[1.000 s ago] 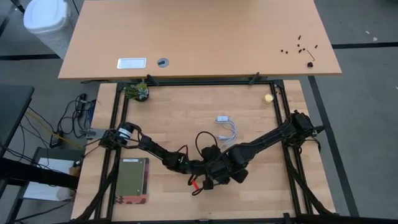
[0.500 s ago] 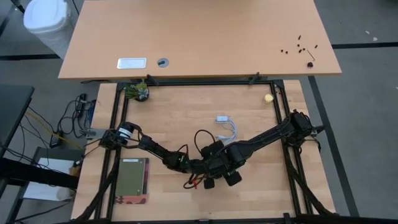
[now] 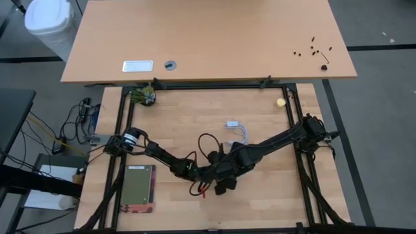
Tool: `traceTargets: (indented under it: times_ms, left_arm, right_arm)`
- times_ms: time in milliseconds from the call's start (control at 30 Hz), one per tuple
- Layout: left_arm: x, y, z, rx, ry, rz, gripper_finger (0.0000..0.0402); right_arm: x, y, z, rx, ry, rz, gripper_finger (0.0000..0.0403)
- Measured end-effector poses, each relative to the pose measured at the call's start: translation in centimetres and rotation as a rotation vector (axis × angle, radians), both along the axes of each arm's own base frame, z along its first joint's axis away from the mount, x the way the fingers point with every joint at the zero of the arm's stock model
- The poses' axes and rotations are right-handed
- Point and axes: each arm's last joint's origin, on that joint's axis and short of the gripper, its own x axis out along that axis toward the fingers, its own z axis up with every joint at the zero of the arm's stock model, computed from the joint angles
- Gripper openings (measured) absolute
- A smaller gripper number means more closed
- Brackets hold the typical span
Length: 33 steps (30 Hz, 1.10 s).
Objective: Screw lightbulb
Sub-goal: Insert the lightbulb into the lamp
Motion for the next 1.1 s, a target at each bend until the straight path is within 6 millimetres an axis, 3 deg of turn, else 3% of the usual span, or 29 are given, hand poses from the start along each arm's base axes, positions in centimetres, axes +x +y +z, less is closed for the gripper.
traceTargets:
  times_ms: [200, 400, 633, 933, 1100]
  left_arm:
    - [-0.02, 0.19, -0.01, 0.019, -0.011, 0.051, 0.0189]
    - [0.02, 0.19, 0.04, 0.021, -0.015, 0.038, 0.0189]
    - [-0.05, 0.18, -0.11, 0.033, 0.014, 0.032, 0.0189]
    - [-0.13, -0.16, -0.14, 0.029, 0.021, 0.000, 0.0189]
    - [-0.10, -0.21, -0.10, 0.039, 0.022, -0.025, 0.0189]
  right_arm:
    - [-0.18, -0.37, -0.03, 0.015, -0.006, -0.276, 0.0286]
    - [-0.29, -0.25, 0.00, 0.032, -0.004, -0.333, 0.0286]
    - [-0.22, -0.06, 0.13, 0.024, 0.026, -0.045, 0.0314]
    - [-0.28, 0.01, 0.12, 0.074, 0.082, 0.384, 0.0394]
    - [-0.18, 0.06, 0.13, 0.033, 0.077, 0.671, 0.0389]
